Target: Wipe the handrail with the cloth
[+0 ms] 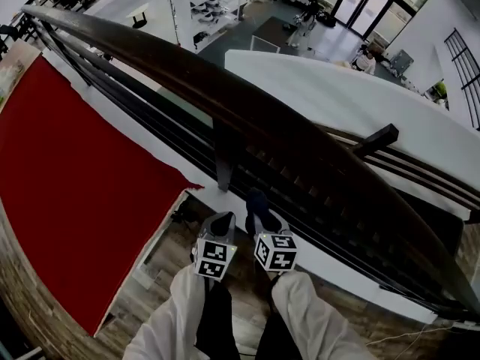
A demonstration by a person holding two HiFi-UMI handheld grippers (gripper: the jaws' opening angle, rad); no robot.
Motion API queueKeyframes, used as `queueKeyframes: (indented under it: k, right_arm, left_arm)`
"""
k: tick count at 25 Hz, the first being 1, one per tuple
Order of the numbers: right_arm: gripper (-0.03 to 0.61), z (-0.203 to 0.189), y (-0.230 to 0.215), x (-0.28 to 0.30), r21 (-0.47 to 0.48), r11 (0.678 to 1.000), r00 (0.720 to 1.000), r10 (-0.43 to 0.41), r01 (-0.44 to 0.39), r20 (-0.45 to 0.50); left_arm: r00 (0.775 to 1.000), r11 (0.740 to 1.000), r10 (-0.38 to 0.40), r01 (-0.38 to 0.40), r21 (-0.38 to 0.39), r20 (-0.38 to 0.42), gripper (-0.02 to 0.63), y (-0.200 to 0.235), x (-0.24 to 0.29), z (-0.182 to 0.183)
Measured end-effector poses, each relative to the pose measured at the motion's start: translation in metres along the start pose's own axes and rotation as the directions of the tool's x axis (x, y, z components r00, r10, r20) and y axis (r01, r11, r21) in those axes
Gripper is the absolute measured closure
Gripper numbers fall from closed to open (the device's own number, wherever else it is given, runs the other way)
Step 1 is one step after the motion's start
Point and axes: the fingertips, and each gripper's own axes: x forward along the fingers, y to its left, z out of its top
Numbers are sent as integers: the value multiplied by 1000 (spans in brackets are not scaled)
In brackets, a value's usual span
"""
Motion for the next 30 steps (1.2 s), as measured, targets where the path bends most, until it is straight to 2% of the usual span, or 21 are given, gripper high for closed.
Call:
queueKeyframes:
  k: [11,14,18,23,26,30]
  right_arm:
    - [489,36,20,77,8,1000,997,19,-19,77]
    - [489,39,24,94,-7,1000,998,16,-15,68]
    - [489,40,37,108,-91,996,999,18,-15,34]
    - [489,42,35,107,-92,995,999,28,-26,22]
    - [489,34,21,93,-87,996,1000,12,-11,18]
    - [488,19,3,69,-113,994,1000,3,-2,11]
  left_arm:
    - [998,1000,28,-27,-13,58,612,53,33,13]
    - [997,998,45,-42,-50,55,612,60,33,13]
    - [998,997,41,-38,-65,41,612,59,27,8]
    - [999,996,38,-35,-87,35,612,55,28,7]
    - [999,997,27,-25,-71,25,612,38,27,4]
    - [1000,996,14,-13,-91,14,612,10,28,-1]
